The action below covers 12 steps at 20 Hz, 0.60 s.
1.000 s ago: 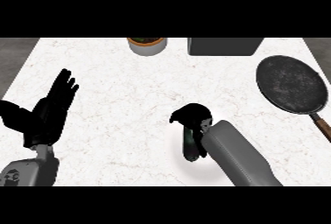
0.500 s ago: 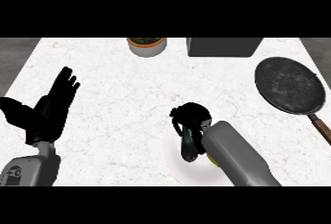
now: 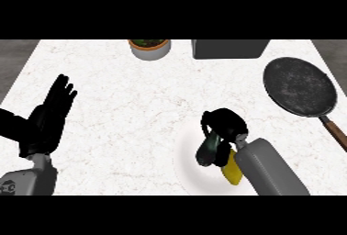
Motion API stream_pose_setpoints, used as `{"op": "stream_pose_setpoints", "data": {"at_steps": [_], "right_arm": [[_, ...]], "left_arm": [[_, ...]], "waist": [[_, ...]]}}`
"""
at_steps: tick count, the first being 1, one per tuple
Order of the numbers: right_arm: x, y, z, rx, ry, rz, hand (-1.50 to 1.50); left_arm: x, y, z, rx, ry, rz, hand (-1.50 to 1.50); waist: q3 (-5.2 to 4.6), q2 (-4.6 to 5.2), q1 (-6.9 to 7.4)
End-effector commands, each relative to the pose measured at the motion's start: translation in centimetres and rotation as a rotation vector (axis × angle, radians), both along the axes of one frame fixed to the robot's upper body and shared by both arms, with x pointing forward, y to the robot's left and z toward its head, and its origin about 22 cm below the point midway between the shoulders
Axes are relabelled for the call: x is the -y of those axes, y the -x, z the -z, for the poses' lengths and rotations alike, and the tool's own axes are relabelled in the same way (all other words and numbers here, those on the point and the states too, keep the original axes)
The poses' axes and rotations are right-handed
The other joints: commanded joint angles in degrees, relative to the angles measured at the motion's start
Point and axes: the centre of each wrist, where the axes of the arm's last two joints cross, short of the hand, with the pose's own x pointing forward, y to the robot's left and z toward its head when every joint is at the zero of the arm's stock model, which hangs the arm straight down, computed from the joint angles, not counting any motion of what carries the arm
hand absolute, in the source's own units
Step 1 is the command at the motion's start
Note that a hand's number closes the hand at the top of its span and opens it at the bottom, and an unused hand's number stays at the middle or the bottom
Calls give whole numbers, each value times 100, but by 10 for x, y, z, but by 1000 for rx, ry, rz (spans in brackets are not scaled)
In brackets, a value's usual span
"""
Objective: Pick the eggplant from the plate and place it in the pan
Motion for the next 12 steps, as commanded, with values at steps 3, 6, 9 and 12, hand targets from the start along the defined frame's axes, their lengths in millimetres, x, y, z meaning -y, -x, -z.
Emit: {"op": "stream_pose_setpoints", "data": {"at_steps": [3,6,9,12], "right_arm": [[53,28,-39,278,20,132,150],[39,35,-81,495,-1,141,150],[63,52,-118,654,-44,146,150],[64,75,-146,738,-64,176,150]], "left_arm": [[-8,2,-2,-6,-24,-16,0],[0,2,-2,-7,-4,-17,0],[-12,1,-5,-4,2,-17,0],[-3,5,9,-9,5,11,0]], "waist": [[0,31,-101],[-2,22,-86],[0,24,-129],[0,60,-21]]}}
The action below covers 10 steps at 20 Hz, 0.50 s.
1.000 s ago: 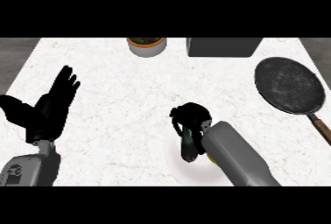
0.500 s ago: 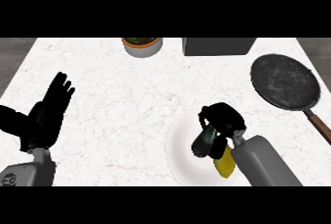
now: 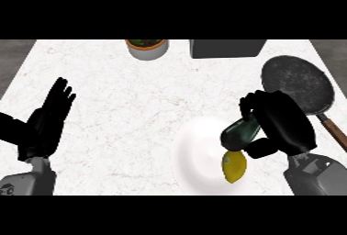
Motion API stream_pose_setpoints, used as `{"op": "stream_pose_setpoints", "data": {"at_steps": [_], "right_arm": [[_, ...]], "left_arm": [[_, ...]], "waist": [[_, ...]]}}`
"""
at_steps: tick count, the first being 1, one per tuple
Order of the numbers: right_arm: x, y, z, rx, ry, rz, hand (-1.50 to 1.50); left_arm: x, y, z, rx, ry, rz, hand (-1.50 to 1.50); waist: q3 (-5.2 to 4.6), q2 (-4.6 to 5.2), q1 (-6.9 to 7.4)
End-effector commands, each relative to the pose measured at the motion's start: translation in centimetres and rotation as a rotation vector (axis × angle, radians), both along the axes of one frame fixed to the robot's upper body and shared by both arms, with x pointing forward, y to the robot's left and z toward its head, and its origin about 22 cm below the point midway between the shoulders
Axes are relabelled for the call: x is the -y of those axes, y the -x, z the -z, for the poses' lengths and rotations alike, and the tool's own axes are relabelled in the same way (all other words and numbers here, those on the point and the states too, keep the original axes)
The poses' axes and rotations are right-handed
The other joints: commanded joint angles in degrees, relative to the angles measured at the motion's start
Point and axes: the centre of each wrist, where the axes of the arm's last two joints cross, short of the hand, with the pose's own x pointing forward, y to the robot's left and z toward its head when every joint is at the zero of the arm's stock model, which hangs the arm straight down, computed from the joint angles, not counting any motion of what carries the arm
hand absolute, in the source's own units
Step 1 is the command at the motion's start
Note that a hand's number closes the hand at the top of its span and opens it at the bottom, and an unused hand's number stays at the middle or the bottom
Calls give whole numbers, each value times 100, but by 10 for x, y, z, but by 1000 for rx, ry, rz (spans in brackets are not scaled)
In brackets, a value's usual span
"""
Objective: Pick the eggplant from the plate and place it in the pan
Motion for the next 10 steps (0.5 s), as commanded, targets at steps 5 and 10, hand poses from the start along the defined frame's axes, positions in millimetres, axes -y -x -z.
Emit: {"op": "stream_pose_setpoints", "data": {"at_steps": [5,10], "right_arm": [[21,42,-65,129,-68,91,150],[48,-12,-88,153,-163,182,150]], "left_arm": [[15,-5,-19,24,11,16,0],[15,-10,2,10,-1,42,0]], "waist": [[6,57,168],[5,81,223]]}}
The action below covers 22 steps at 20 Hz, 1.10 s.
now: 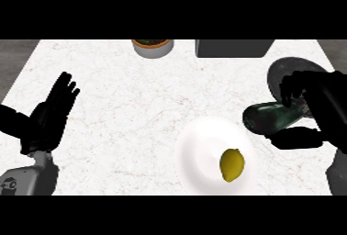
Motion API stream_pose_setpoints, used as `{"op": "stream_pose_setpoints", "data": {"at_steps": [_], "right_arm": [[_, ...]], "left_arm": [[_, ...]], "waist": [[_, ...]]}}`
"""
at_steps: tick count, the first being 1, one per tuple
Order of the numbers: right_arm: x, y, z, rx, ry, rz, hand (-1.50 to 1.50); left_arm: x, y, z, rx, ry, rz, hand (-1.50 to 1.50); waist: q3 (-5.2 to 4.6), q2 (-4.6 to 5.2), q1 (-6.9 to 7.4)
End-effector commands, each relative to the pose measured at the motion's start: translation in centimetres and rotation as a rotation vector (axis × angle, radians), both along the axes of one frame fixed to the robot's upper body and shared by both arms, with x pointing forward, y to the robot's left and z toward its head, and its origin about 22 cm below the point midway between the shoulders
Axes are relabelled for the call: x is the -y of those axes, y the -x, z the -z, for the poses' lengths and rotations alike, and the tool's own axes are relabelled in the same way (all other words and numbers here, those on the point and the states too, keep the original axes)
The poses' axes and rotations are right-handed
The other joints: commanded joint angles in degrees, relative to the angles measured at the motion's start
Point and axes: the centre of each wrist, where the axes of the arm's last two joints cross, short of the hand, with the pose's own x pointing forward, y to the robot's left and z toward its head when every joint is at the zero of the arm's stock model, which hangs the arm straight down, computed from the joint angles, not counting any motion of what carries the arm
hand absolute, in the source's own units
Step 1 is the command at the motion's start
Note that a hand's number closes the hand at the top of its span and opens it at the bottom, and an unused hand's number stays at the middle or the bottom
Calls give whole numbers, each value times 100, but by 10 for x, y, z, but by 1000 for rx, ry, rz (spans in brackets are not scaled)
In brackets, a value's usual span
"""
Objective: Pick the eggplant from the plate and place it in the pan
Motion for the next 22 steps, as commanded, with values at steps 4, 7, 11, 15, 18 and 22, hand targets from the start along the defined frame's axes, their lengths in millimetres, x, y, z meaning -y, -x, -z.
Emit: {"op": "stream_pose_setpoints", "data": {"at_steps": [4,7,11,15,18,22], "right_arm": [[47,-35,1,41,-88,144,150],[78,-62,3,63,-130,151,150],[146,-67,23,70,-154,180,150],[185,-93,32,77,-194,203,150],[205,-101,42,60,-191,188,150],[199,-113,84,17,-227,124,150]], "left_arm": [[11,14,7,8,-4,17,0],[20,-2,2,5,-1,5,0],[4,5,9,12,-8,2,0],[4,-3,-10,21,-13,24,0],[19,-9,2,11,0,13,0],[8,-8,-12,16,6,33,0]], "waist": [[3,15,63],[4,28,70],[6,33,78],[12,66,184],[10,68,157],[15,82,232]]}}
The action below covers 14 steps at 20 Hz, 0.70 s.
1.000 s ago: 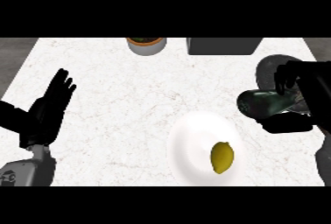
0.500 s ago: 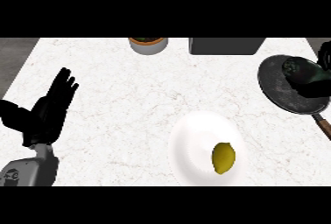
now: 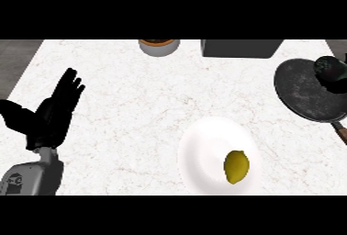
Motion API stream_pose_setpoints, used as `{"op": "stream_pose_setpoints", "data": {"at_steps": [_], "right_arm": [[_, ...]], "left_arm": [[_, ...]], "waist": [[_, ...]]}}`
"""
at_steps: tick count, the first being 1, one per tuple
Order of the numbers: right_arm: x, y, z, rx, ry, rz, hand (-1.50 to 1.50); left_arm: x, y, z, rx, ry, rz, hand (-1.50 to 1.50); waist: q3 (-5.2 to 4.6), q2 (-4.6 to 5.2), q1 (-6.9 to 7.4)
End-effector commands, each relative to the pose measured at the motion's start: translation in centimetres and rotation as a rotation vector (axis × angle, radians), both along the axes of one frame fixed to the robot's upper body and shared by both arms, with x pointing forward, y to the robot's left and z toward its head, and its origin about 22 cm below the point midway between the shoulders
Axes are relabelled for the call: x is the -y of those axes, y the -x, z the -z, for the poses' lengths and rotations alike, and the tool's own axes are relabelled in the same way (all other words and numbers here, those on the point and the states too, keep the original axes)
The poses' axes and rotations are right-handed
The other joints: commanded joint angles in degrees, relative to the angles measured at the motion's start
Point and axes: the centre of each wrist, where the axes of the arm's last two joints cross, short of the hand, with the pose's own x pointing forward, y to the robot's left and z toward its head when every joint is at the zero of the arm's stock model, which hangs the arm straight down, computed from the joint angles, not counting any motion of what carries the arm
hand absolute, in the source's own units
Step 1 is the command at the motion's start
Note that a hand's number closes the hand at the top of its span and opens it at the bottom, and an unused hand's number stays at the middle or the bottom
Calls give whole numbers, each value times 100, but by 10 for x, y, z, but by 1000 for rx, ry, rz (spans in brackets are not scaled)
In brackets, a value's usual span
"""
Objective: Pick the eggplant from the plate and place it in the pan
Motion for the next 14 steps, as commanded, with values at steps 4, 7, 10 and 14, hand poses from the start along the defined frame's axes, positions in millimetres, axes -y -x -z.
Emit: {"op": "stream_pose_setpoints", "data": {"at_steps": [4,7,10,14], "right_arm": [[8,-14,44,-54,-6,-81,150],[4,-16,59,-69,9,-49,150],[14,-7,71,-166,-31,46,150],[13,-6,82,-285,-141,129,-150]], "left_arm": [[7,-8,-5,3,-7,17,0],[6,-9,1,14,0,27,0],[19,4,-5,10,4,37,0],[12,-10,-5,14,2,35,0]], "waist": [[7,37,91],[8,57,116],[16,63,205],[17,105,207]]}}
